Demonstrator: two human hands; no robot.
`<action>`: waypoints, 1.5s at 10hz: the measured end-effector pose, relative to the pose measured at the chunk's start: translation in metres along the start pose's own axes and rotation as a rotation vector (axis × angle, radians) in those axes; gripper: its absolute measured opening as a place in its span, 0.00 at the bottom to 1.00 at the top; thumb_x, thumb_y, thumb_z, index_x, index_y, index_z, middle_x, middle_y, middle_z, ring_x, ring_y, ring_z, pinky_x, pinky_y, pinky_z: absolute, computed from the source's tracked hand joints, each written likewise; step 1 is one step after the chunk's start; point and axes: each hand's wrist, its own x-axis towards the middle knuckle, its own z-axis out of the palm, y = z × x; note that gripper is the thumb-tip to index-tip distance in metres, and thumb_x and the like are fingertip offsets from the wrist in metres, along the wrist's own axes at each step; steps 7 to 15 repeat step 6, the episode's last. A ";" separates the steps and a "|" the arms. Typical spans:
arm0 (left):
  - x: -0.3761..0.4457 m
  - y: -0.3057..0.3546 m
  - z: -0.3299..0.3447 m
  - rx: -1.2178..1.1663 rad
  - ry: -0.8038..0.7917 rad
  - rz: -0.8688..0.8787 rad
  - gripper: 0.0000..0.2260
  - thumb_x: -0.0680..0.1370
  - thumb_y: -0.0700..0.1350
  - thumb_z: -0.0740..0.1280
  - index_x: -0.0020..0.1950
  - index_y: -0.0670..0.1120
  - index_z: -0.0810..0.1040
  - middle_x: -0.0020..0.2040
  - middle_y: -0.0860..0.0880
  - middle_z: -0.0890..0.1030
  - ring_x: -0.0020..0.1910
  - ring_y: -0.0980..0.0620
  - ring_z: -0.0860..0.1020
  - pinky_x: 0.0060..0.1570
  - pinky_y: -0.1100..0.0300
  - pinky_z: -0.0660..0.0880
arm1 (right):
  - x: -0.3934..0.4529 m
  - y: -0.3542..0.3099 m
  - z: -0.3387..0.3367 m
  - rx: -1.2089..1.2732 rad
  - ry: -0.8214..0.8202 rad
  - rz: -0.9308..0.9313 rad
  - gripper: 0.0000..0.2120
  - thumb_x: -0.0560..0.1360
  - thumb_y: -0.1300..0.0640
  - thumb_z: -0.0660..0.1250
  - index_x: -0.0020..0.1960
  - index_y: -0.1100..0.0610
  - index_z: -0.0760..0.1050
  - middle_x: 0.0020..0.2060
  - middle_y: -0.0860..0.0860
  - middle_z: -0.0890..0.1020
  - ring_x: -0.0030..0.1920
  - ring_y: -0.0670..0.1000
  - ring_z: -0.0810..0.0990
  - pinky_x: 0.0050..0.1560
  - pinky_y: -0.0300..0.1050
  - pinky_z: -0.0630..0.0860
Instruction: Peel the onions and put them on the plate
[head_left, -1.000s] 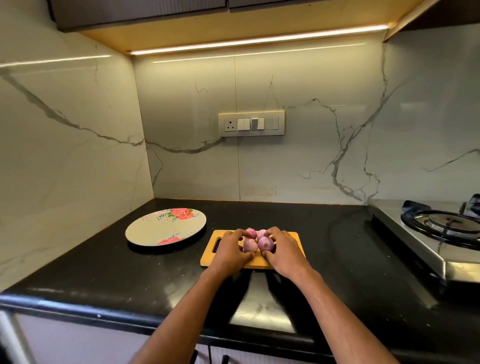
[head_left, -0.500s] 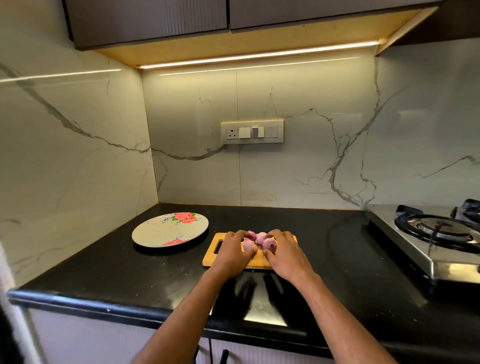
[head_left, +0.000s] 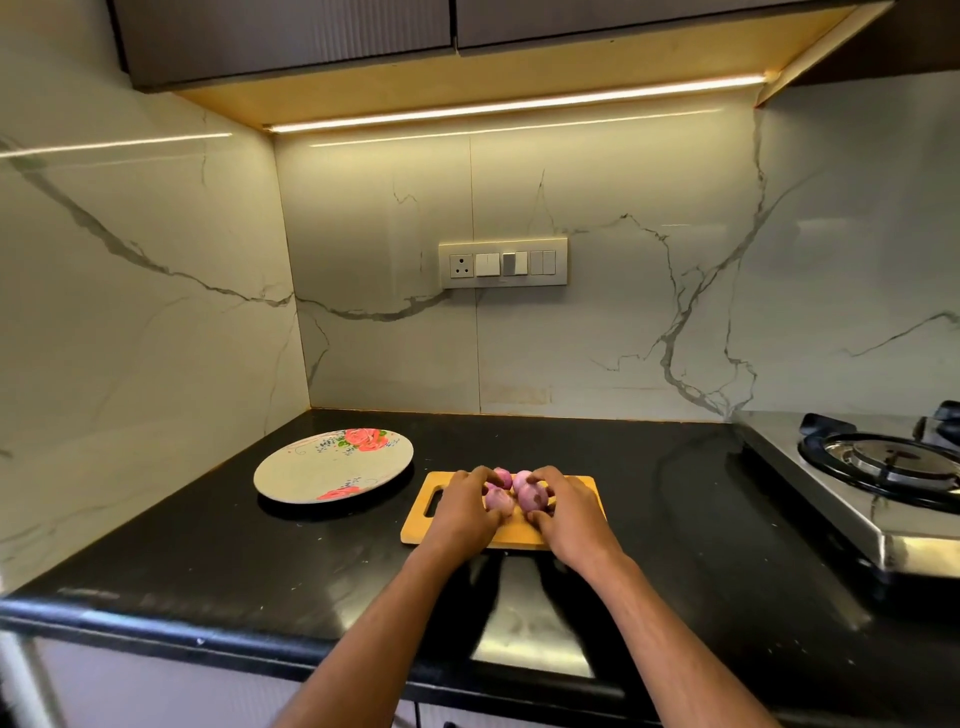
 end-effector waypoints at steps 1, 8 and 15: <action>0.004 -0.005 -0.001 0.029 0.037 0.006 0.14 0.79 0.44 0.70 0.63 0.53 0.77 0.63 0.49 0.76 0.55 0.55 0.76 0.59 0.61 0.74 | 0.004 0.001 0.005 0.007 -0.003 -0.025 0.19 0.76 0.59 0.72 0.63 0.45 0.73 0.60 0.49 0.77 0.55 0.47 0.77 0.55 0.38 0.75; 0.005 -0.014 0.002 -0.023 -0.016 -0.023 0.22 0.77 0.46 0.73 0.69 0.55 0.72 0.68 0.48 0.71 0.61 0.49 0.77 0.64 0.53 0.76 | 0.004 0.001 0.004 0.009 -0.017 0.002 0.23 0.76 0.53 0.73 0.67 0.45 0.69 0.65 0.49 0.74 0.58 0.49 0.78 0.59 0.43 0.78; 0.005 -0.014 0.002 -0.023 -0.016 -0.023 0.22 0.77 0.46 0.73 0.69 0.55 0.72 0.68 0.48 0.71 0.61 0.49 0.77 0.64 0.53 0.76 | 0.004 0.001 0.004 0.009 -0.017 0.002 0.23 0.76 0.53 0.73 0.67 0.45 0.69 0.65 0.49 0.74 0.58 0.49 0.78 0.59 0.43 0.78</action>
